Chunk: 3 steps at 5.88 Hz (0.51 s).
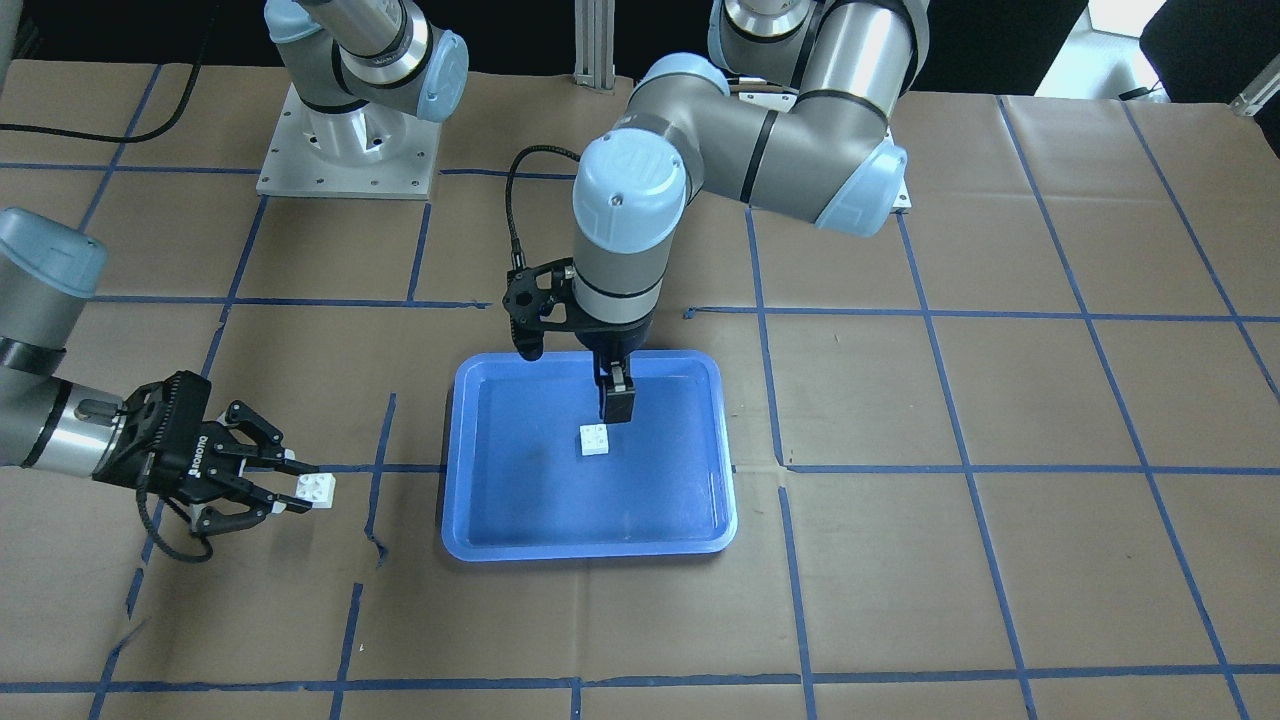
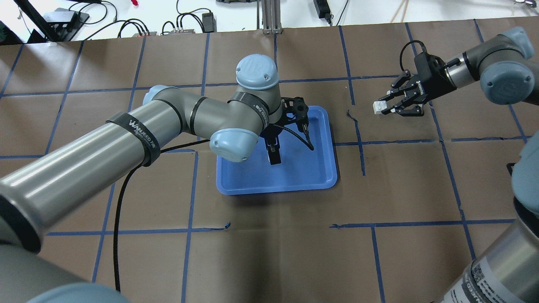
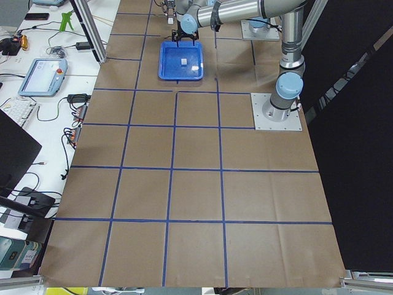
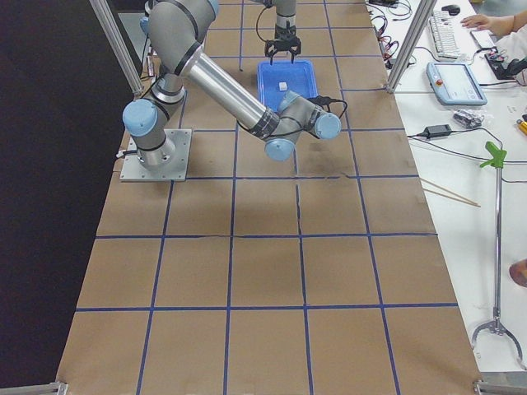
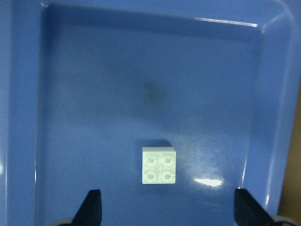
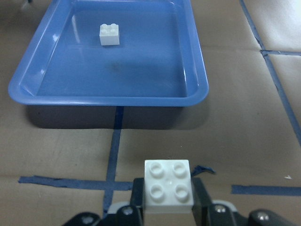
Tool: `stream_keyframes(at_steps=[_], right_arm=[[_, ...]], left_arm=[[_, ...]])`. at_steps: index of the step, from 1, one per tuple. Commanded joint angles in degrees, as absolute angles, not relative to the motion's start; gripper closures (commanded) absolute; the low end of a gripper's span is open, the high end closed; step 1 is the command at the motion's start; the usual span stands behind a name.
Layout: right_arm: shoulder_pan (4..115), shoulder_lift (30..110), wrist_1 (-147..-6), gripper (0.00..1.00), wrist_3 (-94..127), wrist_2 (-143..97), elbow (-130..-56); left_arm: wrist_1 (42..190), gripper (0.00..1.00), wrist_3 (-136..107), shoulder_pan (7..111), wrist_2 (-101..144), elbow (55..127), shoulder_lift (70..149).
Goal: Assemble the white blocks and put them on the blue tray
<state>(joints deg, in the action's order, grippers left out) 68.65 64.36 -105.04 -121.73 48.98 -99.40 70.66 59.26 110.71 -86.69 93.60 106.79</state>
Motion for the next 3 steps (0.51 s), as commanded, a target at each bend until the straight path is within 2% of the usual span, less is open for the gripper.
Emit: stream_keyframes(at_steps=[1,2,3], right_arm=[[73.3,68.3,-105.8,0.66,-116.5,48.5,-103.4],[76.9,68.3,-109.6,0.66,-113.1,48.5,-104.1],[81.2,68.1,-120.3,0.66,-104.0,48.4,-107.4]], left_arm=[[83.3,0.00,52.6,105.6,-86.5,92.3,96.4],[86.4,0.00,47.7,104.3,-86.7,91.9,92.2],[86.4,0.00,42.9,103.1,-86.9,92.2,90.5]])
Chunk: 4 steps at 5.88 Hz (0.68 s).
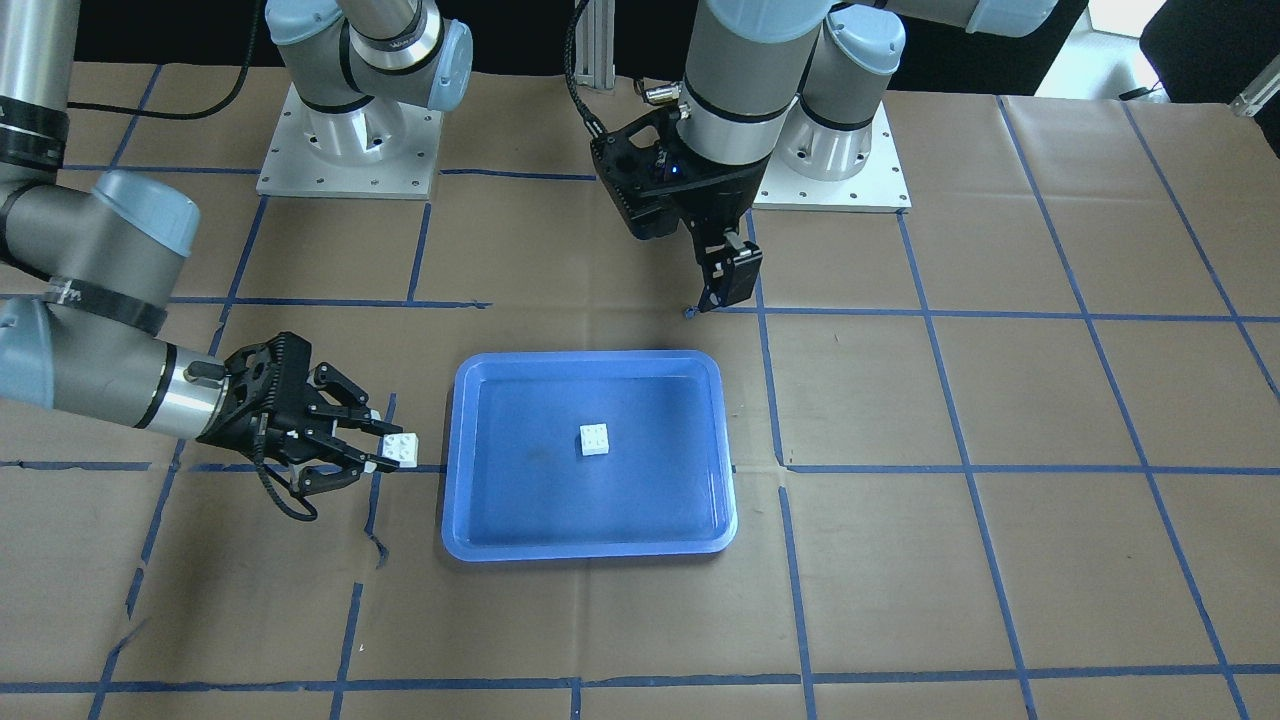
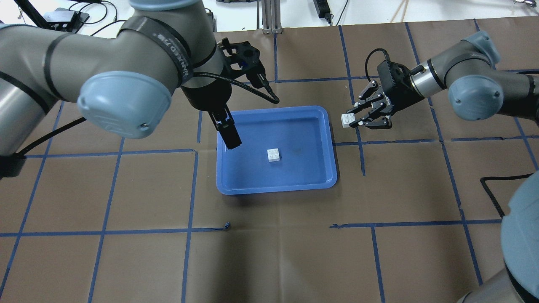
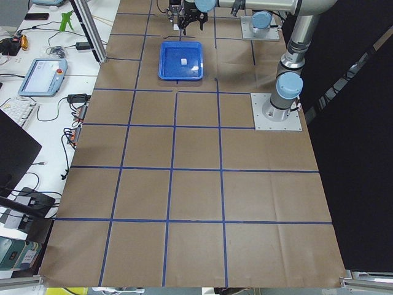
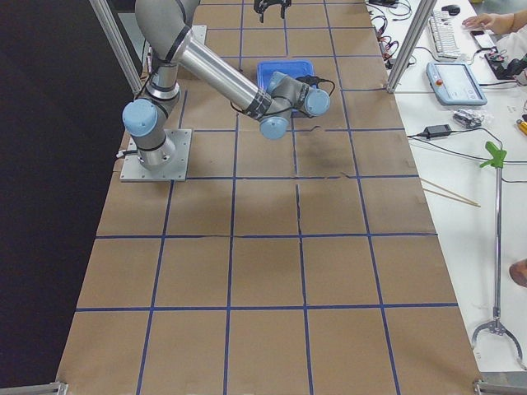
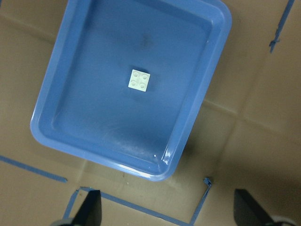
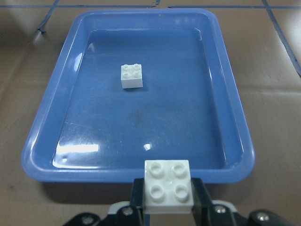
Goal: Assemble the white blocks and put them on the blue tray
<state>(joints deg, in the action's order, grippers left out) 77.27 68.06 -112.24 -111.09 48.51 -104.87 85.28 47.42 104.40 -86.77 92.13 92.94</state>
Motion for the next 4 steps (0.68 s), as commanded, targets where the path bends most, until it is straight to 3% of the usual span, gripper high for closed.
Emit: stream_keyframes(at_steps=[1,3,4], right_arm=[[84.7,67.9,-131.9,0.66,-96.7,47.9,-111.7],[88.0,66.1,-143.8,0.66,-88.7,45.2,-115.9],[88.9,65.0,-146.6,0.66,-88.6,45.1,-117.3]], left_arm=[[86.3,0.00,32.6,100.6,-90.5,92.9,89.8],[81.1,0.00,4.3,97.7,-91.1,92.7,87.8],[81.6,0.00,3.1,96.1,-91.3,93.4,87.3]])
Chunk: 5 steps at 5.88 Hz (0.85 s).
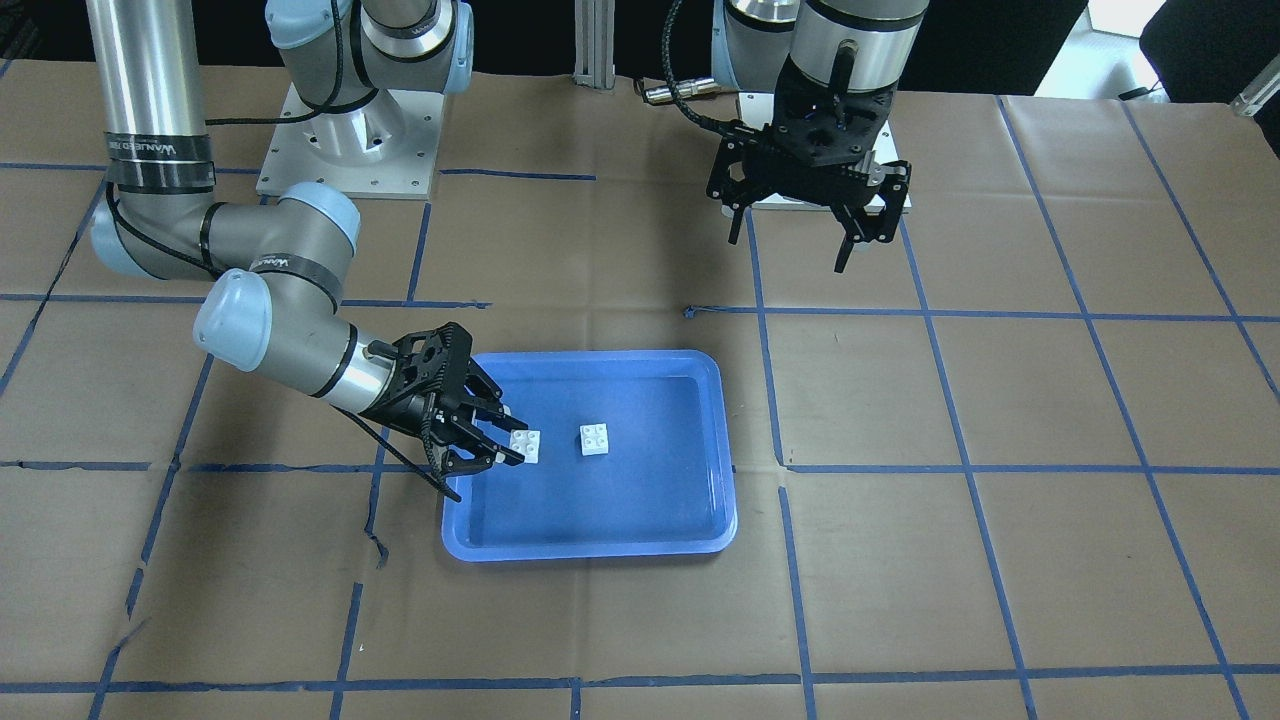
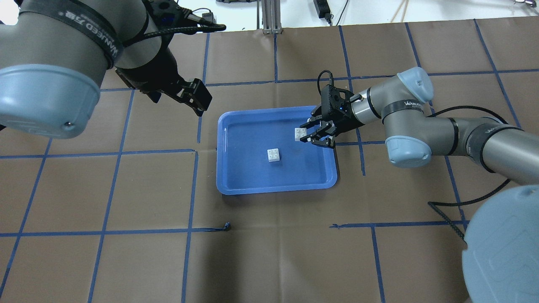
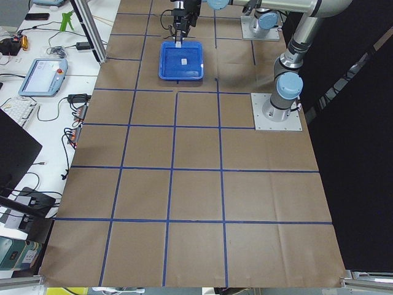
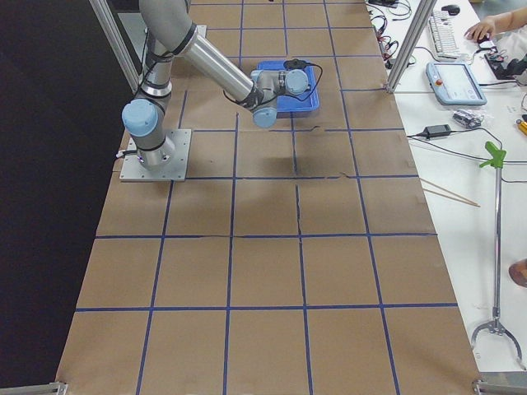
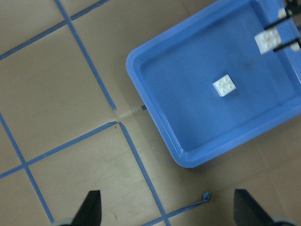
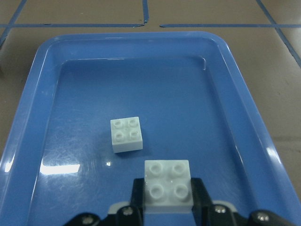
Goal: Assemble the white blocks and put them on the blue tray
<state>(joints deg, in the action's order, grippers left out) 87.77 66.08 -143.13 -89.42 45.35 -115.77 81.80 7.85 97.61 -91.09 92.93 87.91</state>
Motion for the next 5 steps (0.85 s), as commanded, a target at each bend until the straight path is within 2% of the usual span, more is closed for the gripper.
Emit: stream_keyframes(at_steps=[1,5], right_arm=[[89.0,63.8,-149.2,0.66,-88.6,45.1,-118.2],[91.0,61.6,-150.9,0.67,-88.6,45.2,-118.4]], left_arm=[[81.5,0.00,2.4,94.7,-90.8,92.8,87.2],[80.9,0.00,2.4,94.6,-91.1,93.0,87.0]])
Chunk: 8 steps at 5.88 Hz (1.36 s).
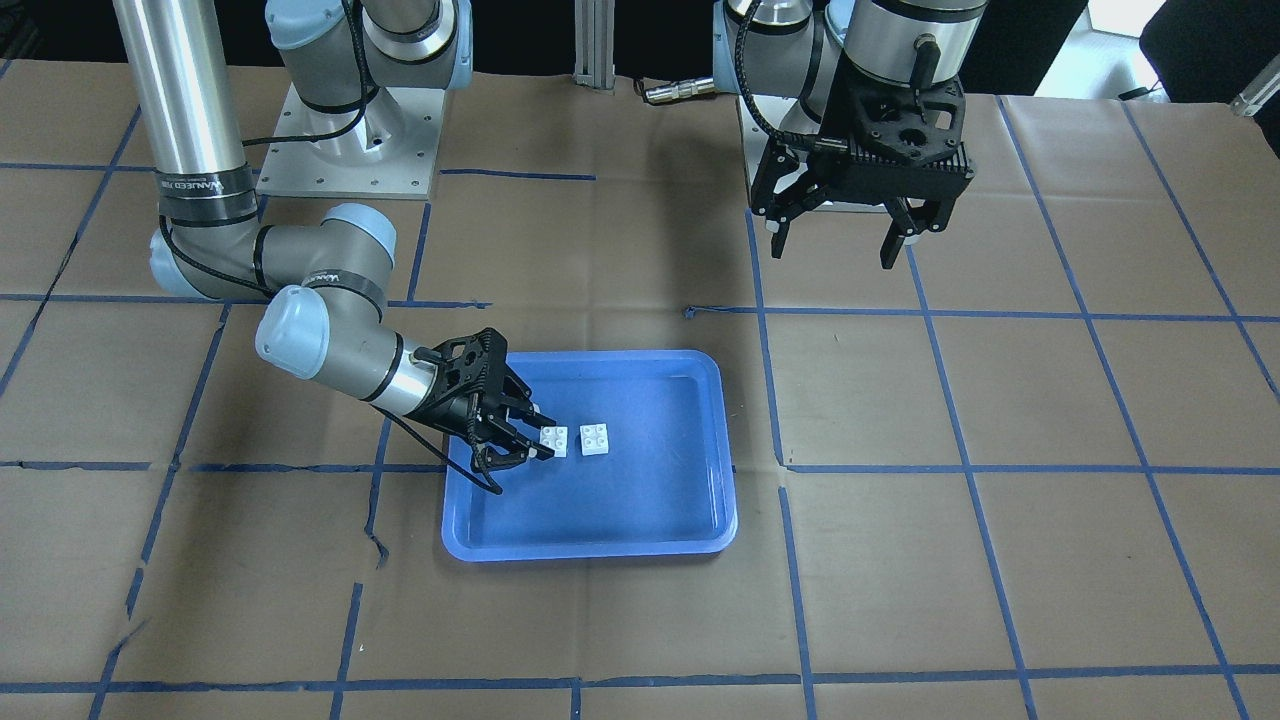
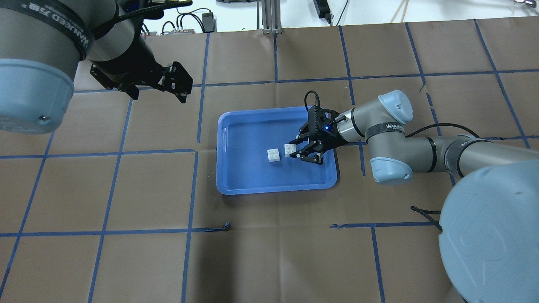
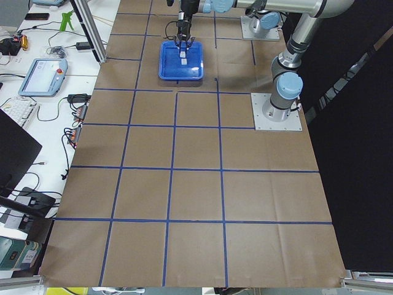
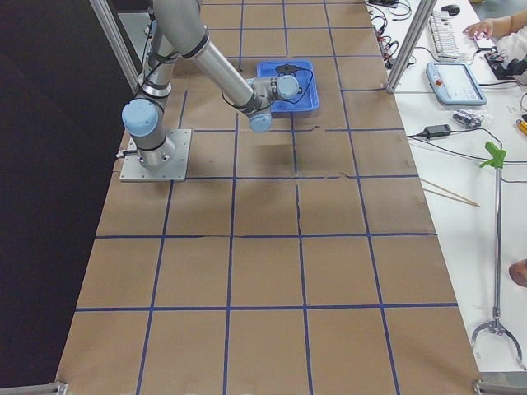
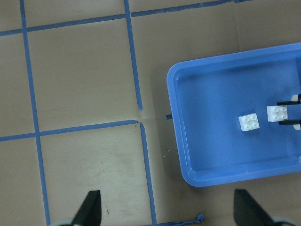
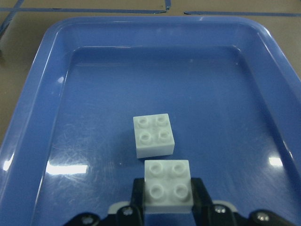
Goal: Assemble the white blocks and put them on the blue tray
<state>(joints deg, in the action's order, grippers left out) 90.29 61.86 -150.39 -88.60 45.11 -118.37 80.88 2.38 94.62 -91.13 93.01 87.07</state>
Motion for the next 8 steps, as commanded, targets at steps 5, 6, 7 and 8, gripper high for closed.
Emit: stream_keyframes(at_steps=[5,6,7,8], right_arm=[[91.1,61.0,-150.9,0.67,-88.6,45.1,-118.6],[91.3,61.0,-150.9,0.67,-88.6,45.1,-118.6],[91.8,61.0,-150.9,0.67,-88.6,45.1,-118.5],[91.8,61.0,-150.9,0.67,-88.6,45.1,-118.5]], left_arm=[[79.4,0.00,2.4,94.0,-90.9,92.7,87.3],[79.5,0.00,2.4,93.8,-91.0,92.8,87.3],[79.4,0.00,2.4,93.7,-90.8,92.8,87.3],[79.5,0.00,2.4,93.7,-91.0,92.8,87.3]])
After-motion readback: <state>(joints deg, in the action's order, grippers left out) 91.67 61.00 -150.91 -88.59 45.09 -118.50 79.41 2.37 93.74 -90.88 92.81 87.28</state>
